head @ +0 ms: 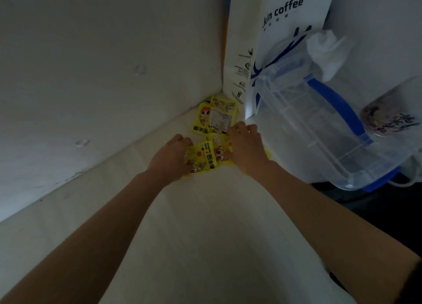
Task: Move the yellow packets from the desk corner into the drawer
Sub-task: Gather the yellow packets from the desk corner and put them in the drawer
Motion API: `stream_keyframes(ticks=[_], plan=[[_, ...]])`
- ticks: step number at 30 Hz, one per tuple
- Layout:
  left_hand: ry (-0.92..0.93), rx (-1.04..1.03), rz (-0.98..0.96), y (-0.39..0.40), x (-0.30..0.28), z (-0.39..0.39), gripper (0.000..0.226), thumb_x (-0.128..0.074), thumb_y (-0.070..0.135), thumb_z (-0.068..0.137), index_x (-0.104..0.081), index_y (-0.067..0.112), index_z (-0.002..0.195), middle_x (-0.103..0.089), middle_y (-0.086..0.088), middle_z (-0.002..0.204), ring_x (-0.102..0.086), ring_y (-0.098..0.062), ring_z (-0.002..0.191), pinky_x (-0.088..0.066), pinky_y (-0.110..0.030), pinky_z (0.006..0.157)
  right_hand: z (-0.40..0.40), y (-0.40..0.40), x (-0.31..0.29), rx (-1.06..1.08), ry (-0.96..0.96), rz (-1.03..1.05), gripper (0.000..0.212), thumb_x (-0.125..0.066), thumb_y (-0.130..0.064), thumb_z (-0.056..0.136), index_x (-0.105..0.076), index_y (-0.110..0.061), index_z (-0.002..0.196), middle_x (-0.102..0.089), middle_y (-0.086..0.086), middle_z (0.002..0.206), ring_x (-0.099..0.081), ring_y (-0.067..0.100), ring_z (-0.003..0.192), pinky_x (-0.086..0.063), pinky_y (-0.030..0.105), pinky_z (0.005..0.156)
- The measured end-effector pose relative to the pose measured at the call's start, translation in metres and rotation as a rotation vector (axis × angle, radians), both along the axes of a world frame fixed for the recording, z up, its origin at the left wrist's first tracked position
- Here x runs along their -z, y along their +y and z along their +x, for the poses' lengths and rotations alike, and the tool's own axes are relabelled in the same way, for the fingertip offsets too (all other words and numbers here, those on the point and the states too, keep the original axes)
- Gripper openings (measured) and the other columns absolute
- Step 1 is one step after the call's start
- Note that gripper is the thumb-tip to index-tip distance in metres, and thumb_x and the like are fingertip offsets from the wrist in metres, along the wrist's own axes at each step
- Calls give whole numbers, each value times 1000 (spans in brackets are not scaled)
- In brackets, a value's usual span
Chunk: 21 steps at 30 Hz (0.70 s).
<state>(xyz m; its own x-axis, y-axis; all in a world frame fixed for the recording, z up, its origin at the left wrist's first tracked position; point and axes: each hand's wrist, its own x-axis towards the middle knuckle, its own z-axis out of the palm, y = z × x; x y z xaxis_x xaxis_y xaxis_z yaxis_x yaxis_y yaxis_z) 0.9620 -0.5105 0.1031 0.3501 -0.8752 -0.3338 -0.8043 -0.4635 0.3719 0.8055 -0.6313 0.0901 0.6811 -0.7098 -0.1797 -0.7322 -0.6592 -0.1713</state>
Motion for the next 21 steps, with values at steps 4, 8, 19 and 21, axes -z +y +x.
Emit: stream_keyframes(ticks=[4, 8, 19, 21], plan=[[55, -96, 14, 2, -5, 2, 34, -73, 26, 79, -48, 19, 101, -62, -9, 94, -63, -29, 81, -53, -39, 69, -8, 1, -8, -1, 15, -15, 47, -68, -34, 83, -49, -12, 119, -56, 7, 114, -51, 31, 106, -38, 42, 87], [233, -293, -100, -9, -11, 6, 39, -77, 25, 74, -52, 14, 102, -63, -6, 98, -61, -27, 89, -49, -33, 73, -28, 1, -15, 138, -68, 206, 43, -61, -36, 87, -43, -18, 122, -64, 6, 96, -62, 30, 98, -41, 40, 80], [590, -571, -322, -93, -10, -5, 27, -77, 9, 74, -65, 10, 97, -70, -4, 80, -68, -6, 63, -57, -27, 63, -65, 8, -16, 239, 12, 147, 40, -49, -36, 96, -49, -4, 119, -45, 13, 124, -50, 29, 112, -45, 37, 88], [490, -572, -273, -105, -5, -7, 31, -77, 16, 73, -67, 9, 102, -70, -6, 91, -68, -17, 80, -55, -33, 75, -62, 9, -12, 225, 4, 116, 42, -51, -35, 95, -48, -3, 123, -43, 15, 131, -47, 31, 115, -42, 36, 93]])
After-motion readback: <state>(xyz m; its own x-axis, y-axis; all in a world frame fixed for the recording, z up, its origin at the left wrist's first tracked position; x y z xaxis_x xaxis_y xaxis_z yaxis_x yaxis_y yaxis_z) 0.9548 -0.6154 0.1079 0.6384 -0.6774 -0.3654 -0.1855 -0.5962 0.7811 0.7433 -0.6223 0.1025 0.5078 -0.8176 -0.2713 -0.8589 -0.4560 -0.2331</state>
